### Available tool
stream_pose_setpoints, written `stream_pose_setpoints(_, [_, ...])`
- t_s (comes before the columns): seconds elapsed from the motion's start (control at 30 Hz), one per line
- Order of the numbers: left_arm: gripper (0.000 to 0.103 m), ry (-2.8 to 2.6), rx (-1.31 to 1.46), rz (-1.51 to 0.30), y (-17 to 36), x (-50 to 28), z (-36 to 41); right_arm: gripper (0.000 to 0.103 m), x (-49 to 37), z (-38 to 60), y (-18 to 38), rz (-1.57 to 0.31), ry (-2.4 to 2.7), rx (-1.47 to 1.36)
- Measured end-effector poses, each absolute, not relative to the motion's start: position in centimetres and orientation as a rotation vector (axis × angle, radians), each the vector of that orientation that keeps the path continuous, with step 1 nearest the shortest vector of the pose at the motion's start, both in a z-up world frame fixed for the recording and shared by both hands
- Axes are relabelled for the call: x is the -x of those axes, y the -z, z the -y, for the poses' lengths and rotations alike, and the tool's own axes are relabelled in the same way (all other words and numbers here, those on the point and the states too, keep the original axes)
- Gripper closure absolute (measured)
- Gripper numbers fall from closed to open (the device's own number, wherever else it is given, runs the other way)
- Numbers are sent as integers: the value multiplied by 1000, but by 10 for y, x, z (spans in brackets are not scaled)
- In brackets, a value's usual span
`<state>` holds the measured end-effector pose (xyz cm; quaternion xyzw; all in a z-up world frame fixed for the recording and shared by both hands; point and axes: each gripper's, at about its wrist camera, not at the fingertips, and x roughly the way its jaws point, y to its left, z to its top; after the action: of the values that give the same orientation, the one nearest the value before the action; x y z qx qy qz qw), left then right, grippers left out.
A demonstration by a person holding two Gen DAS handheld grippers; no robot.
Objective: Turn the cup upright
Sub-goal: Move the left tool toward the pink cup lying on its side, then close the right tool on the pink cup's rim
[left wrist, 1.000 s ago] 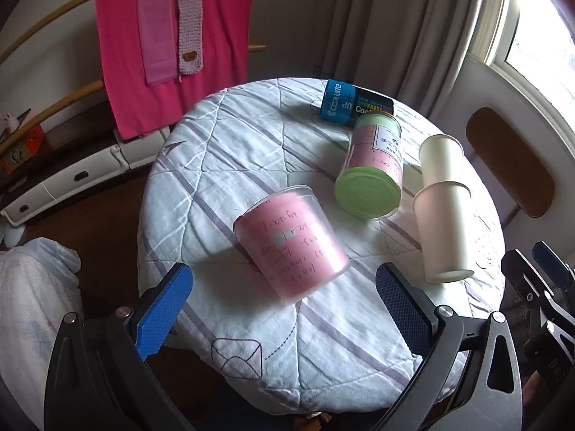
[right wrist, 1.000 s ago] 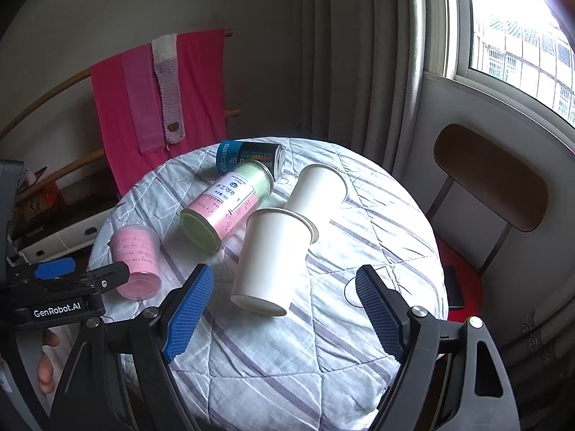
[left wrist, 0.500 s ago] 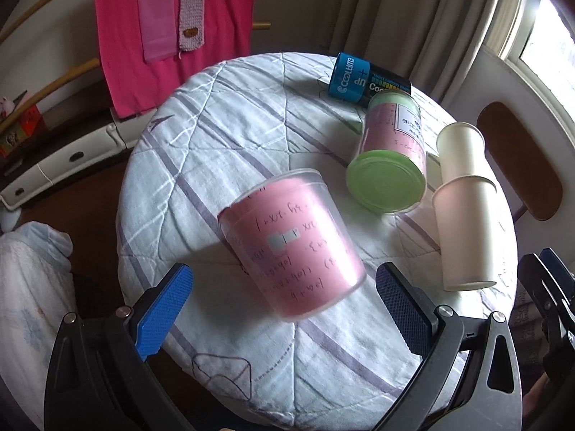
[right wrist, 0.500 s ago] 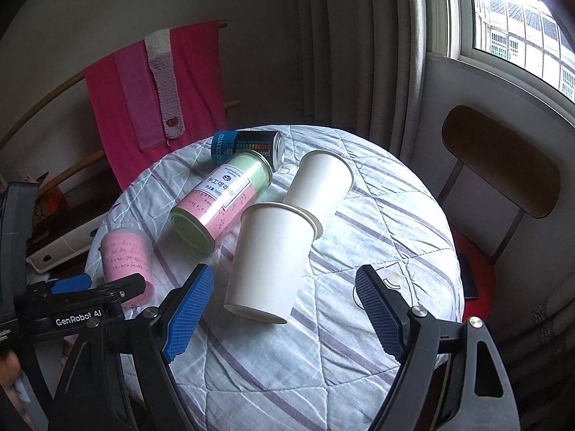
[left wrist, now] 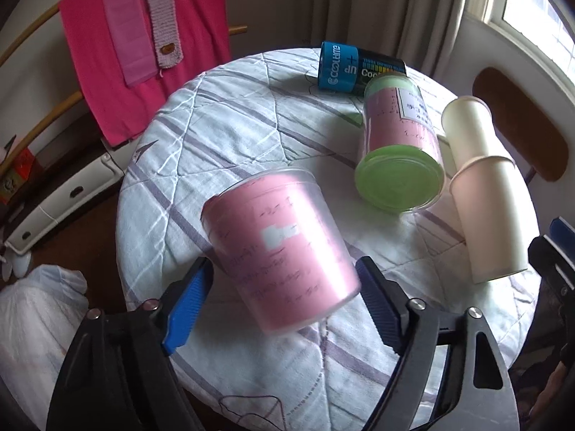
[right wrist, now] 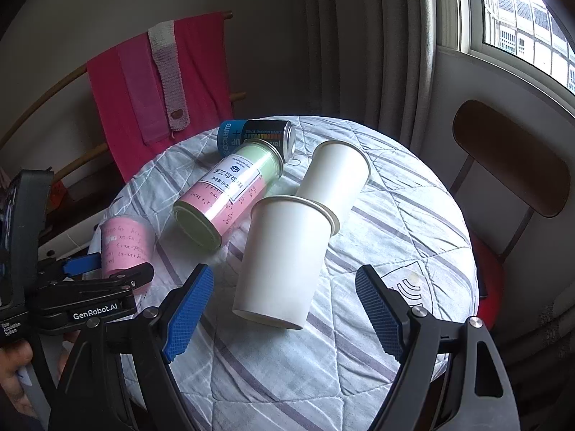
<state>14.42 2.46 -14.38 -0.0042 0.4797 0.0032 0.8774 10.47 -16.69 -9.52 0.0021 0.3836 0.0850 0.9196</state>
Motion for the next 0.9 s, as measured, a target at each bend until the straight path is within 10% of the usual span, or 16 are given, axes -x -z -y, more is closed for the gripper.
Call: stream_pose_setpoints(0.9, [28,118,-334,-968,147,-205,-27,20,-125,135,95,-807,-181,-14])
